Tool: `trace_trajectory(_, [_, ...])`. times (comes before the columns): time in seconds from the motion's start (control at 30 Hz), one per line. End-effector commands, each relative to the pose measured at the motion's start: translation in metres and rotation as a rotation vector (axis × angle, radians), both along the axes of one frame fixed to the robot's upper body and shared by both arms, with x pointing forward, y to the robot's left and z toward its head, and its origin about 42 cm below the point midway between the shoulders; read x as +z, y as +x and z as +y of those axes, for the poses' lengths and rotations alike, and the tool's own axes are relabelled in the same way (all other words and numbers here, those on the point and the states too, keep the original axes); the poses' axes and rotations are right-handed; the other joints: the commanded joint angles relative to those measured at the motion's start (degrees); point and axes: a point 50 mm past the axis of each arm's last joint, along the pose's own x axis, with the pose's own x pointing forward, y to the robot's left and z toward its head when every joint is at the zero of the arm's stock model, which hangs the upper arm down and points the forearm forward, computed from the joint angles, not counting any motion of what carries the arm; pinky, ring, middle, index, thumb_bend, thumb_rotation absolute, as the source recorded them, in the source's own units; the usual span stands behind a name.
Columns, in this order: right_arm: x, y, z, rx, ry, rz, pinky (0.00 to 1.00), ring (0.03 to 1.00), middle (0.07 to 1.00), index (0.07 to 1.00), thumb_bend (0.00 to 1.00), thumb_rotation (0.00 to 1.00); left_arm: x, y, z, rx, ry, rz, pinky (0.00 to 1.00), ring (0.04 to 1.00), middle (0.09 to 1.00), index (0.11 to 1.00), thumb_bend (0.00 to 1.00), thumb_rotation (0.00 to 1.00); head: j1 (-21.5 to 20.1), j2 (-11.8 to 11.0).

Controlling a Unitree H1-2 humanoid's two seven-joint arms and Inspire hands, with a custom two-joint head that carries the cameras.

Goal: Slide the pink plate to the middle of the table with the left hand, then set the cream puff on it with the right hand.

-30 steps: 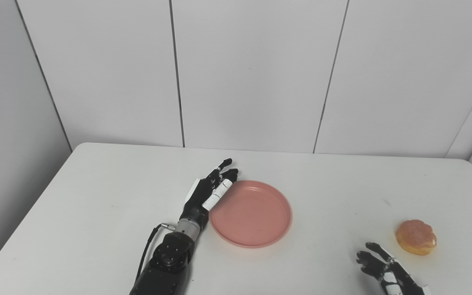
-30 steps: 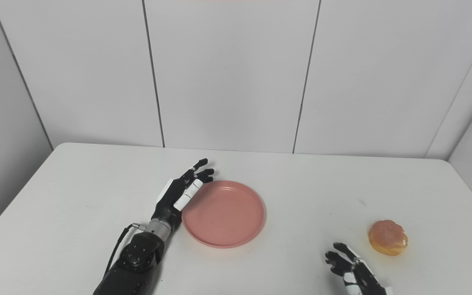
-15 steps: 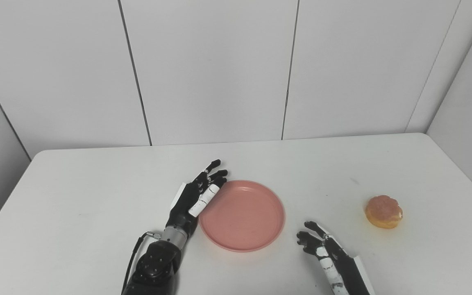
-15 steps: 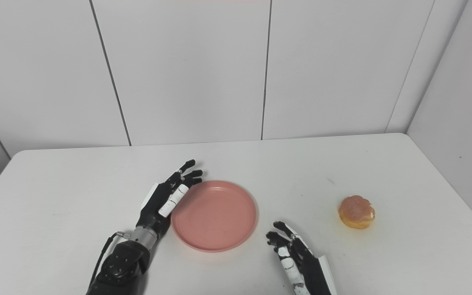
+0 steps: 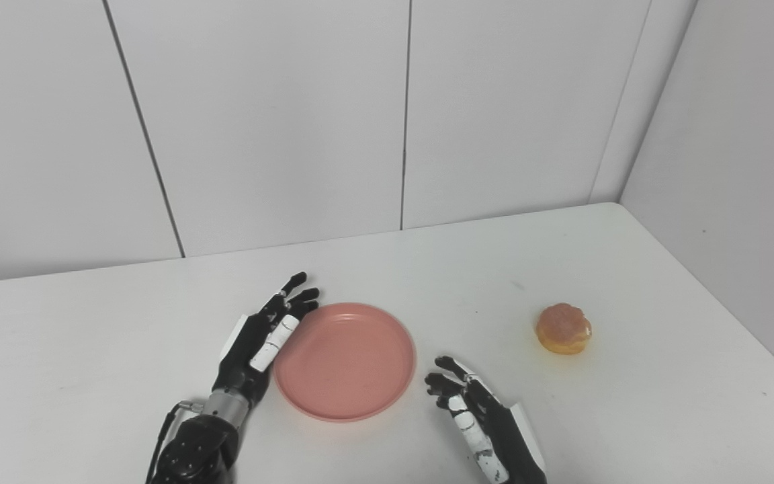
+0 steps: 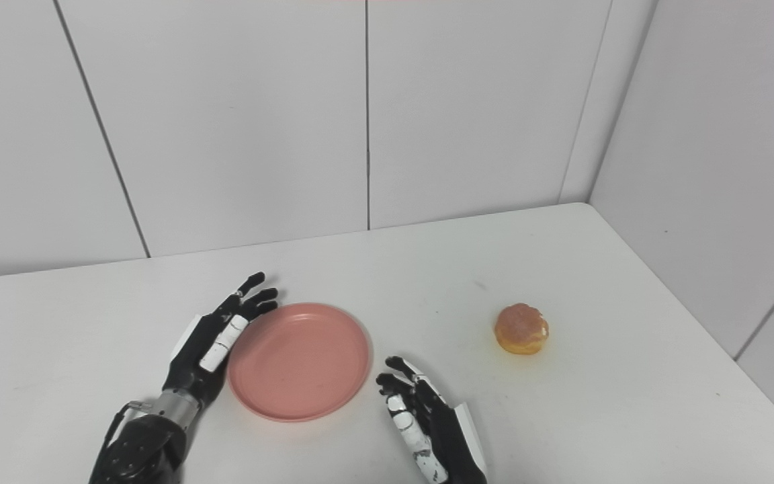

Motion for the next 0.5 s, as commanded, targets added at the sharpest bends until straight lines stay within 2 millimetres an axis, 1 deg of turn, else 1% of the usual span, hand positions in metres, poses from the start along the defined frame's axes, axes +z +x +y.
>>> trace_trajectory(0.0, [-0.008, 0.003, 0.026, 0.0, 0.072, 0.059, 0.74, 0.794, 0.781, 0.824, 0.71, 0.83, -0.012, -0.003, 0.015, 0.015, 0.011, 0.036, 0.82, 0.859, 0.861, 0.898, 0.88, 0.75, -0.41, -0.24])
trace_trajectory(0.03, [-0.004, 0.003, 0.026, -0.024, 0.081, 0.047, 0.73, 0.794, 0.785, 0.823, 0.71, 0.8, -0.012, -0.003, 0.016, 0.013, 0.009, 0.037, 0.82, 0.859, 0.861, 0.9, 0.88, 0.75, -0.64, -0.31])
trace_trajectory(0.1, [0.01, 0.002, 0.026, -0.072, 0.084, 0.001, 0.7, 0.773, 0.793, 0.833, 0.7, 0.71, -0.013, -0.002, 0.019, 0.007, 0.005, 0.042, 0.83, 0.868, 0.867, 0.905, 0.89, 0.74, -1.31, -0.51])
trace_trajectory(0.13, [0.018, 0.001, 0.027, -0.1, 0.068, -0.033, 0.69, 0.768, 0.792, 0.837, 0.71, 0.69, -0.014, -0.001, 0.021, 0.005, 0.004, 0.044, 0.84, 0.869, 0.868, 0.905, 0.9, 0.74, -1.75, -0.77])
trace_trajectory(0.17, [0.027, 0.0, 0.026, -0.133, 0.037, -0.078, 0.73, 0.783, 0.786, 0.84, 0.72, 0.67, -0.015, 0.0, 0.022, 0.001, 0.005, 0.044, 0.83, 0.871, 0.871, 0.907, 0.89, 0.73, -1.75, -0.77])
trace_trajectory(0.2, [0.036, -0.002, 0.025, -0.165, -0.008, -0.132, 0.74, 0.787, 0.786, 0.84, 0.72, 0.67, -0.016, 0.001, 0.022, -0.002, 0.003, 0.046, 0.83, 0.871, 0.871, 0.907, 0.89, 0.73, -1.94, -0.95])
trace_trajectory(0.23, [0.044, -0.003, 0.024, -0.192, -0.053, -0.183, 0.78, 0.805, 0.79, 0.839, 0.72, 0.66, -0.017, 0.001, 0.022, -0.004, 0.003, 0.046, 0.83, 0.871, 0.873, 0.907, 0.89, 0.73, -1.94, -0.95])
trace_trajectory(0.33, [0.063, -0.007, 0.017, -0.238, -0.172, -0.291, 0.85, 0.833, 0.809, 0.84, 0.74, 0.65, -0.02, 0.0, 0.02, -0.007, 0.007, 0.05, 0.84, 0.87, 0.877, 0.914, 0.88, 0.73, -2.03, -1.15])
trace_trajectory(0.37, [0.068, -0.008, 0.015, -0.247, -0.198, -0.313, 0.83, 0.838, 0.831, 0.843, 0.78, 0.63, -0.021, 0.0, 0.018, -0.007, 0.011, 0.05, 0.83, 0.863, 0.873, 0.914, 0.87, 0.74, -2.03, -1.15])
trace_trajectory(0.4, [0.074, -0.009, 0.012, -0.257, -0.219, -0.328, 0.83, 0.84, 0.839, 0.844, 0.8, 0.63, -0.021, -0.001, 0.017, -0.008, 0.011, 0.051, 0.82, 0.861, 0.872, 0.914, 0.87, 0.75, -1.89, -1.1])
trace_trajectory(0.43, [0.081, -0.011, 0.009, -0.268, -0.238, -0.341, 0.75, 0.818, 0.838, 0.857, 0.84, 0.62, -0.022, -0.001, 0.016, -0.01, 0.012, 0.052, 0.83, 0.862, 0.872, 0.915, 0.86, 0.75, -1.22, -1.16])
trace_trajectory(0.47, [0.088, -0.012, 0.007, -0.278, -0.255, -0.352, 0.66, 0.775, 0.829, 0.882, 0.89, 0.6, -0.022, -0.001, 0.015, -0.011, 0.009, 0.055, 0.83, 0.865, 0.874, 0.915, 0.86, 0.75, -0.88, -1.29])
